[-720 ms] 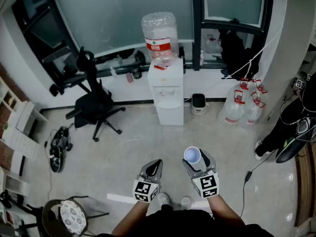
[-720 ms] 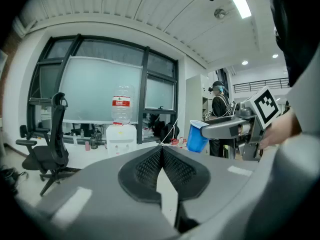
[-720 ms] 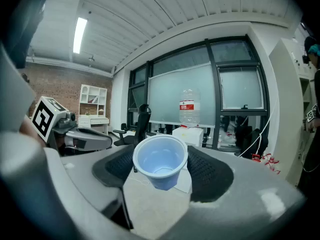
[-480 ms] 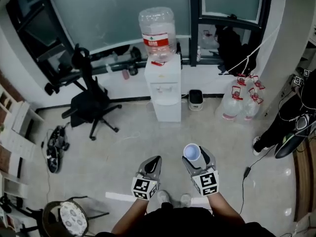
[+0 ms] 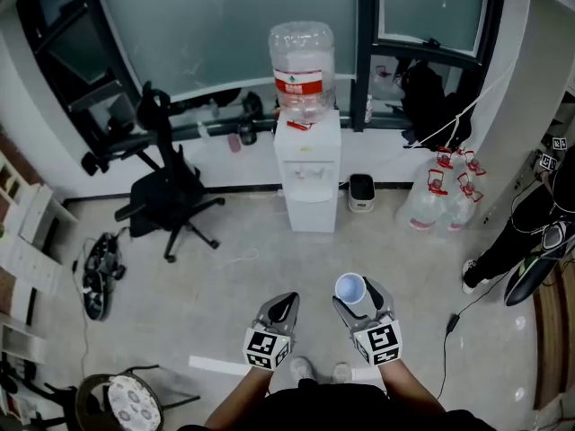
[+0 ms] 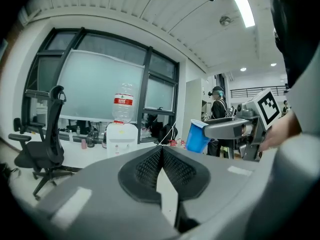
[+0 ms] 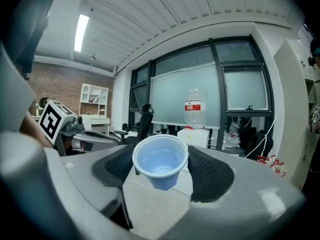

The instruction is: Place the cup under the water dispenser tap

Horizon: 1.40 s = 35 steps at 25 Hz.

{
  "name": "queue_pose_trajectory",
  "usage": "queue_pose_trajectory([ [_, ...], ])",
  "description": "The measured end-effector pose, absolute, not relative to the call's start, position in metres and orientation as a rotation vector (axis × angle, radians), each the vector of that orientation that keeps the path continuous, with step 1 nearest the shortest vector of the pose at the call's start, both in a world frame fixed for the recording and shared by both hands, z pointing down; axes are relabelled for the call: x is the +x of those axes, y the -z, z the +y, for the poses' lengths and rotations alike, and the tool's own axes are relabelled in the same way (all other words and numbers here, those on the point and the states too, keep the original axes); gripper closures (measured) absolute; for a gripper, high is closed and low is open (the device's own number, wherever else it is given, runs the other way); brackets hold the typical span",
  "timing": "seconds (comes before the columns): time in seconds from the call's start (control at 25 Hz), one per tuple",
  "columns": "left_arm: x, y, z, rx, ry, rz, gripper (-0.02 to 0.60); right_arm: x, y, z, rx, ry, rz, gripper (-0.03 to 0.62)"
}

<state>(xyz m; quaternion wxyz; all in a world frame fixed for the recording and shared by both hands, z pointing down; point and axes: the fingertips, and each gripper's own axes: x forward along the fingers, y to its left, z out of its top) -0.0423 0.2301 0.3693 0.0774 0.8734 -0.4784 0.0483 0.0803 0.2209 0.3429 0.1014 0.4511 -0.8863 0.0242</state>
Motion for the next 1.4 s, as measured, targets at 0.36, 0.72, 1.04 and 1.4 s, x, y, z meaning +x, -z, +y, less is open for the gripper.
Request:
queue_pose_trajectory([
  [0.36,-0.088,-0.364,0.211,2.646,-0.111,-1.422,0.565,0.04,-0.339,0.202,1.378,-0.072,-2.599,0.253],
  [0.72,-0.098,-0.372,0.183,2.657,-0.131,-1.379,0.565,0.03,-0.344,0.165,1.414,-0.091,-2.582,0.253],
  [1.04,-0.098,-0.369,0.123,2.668,-0.161,-1.384,0.565,0.031,-0.344,0.105,1.408,-0.102,-2.595,0.253],
  [1.4,-0.093,-0.373,0.05,2.617,-0.195,-1.413,0.565,0.035,-0.349,0.042,1.317,-0.088,-2.616,0.253],
])
